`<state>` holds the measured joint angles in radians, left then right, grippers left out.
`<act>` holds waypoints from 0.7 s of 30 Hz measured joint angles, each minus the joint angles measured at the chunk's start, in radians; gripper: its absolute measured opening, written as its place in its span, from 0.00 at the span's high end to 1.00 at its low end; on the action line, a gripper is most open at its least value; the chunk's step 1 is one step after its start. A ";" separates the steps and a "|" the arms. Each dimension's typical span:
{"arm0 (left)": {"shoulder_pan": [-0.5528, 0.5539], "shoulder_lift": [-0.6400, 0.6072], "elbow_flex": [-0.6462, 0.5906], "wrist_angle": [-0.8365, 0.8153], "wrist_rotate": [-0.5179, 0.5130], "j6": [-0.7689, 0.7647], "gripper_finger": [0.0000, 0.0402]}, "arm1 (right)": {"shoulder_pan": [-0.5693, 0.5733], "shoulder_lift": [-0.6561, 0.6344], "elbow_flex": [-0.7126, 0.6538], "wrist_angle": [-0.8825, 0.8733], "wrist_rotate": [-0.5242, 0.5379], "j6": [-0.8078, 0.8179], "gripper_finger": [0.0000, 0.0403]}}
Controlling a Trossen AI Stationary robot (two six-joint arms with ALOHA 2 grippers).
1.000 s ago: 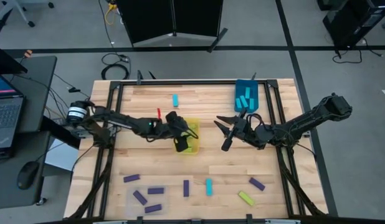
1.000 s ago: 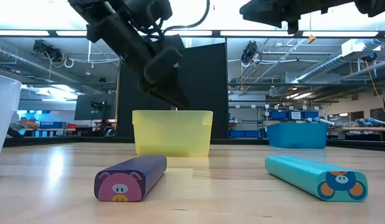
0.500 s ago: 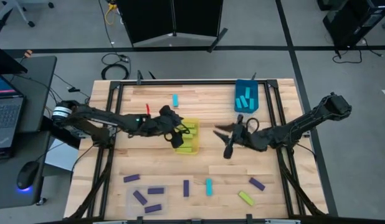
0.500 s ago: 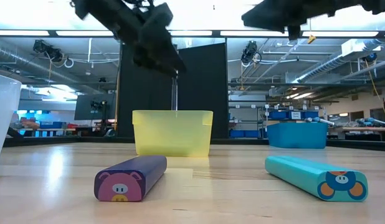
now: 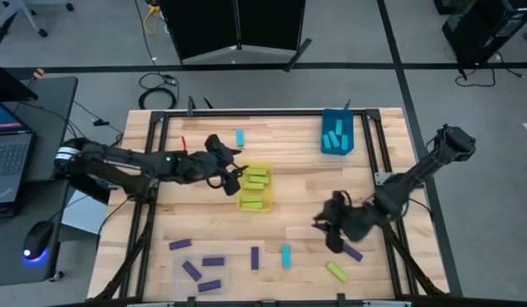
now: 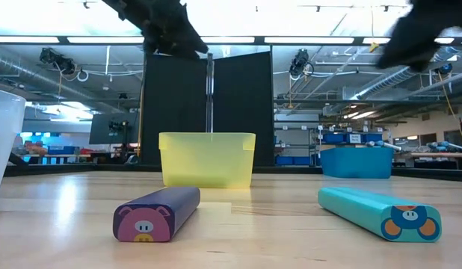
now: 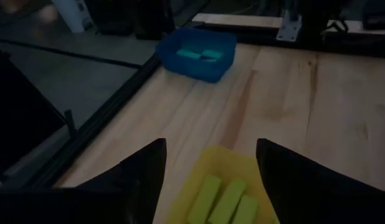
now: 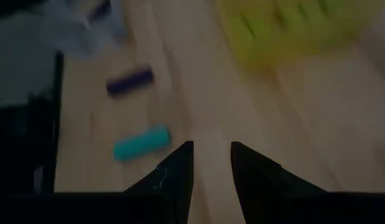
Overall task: Sort blocks
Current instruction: Put the purple block into the transparent bin
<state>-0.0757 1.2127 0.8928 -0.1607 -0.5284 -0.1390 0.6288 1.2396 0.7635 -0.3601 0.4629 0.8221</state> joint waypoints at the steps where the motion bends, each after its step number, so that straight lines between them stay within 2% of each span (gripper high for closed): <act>1: 0.000 -0.010 0.000 -0.005 -0.003 0.004 0.37 | 0.028 0.004 0.028 -0.090 0.004 0.071 0.71; 4: 0.000 -0.034 0.000 -0.001 -0.017 0.008 0.37 | 0.110 0.034 0.102 -0.323 0.000 0.265 0.71; 8: -0.004 -0.066 0.000 -0.008 -0.029 0.029 0.37 | 0.176 0.103 0.157 -0.473 -0.115 0.457 0.71; 14: -0.004 -0.119 0.000 -0.043 -0.056 0.034 0.37 | 0.256 0.226 0.167 -0.478 -0.327 0.629 0.71; 21: -0.005 -0.161 0.000 -0.062 -0.067 0.050 0.37 | 0.343 0.297 0.167 -0.464 -0.360 0.802 0.70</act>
<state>-0.0803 1.0519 0.8932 -0.2224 -0.5949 -0.0895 0.9714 1.5364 0.9310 -0.8246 0.1027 1.6242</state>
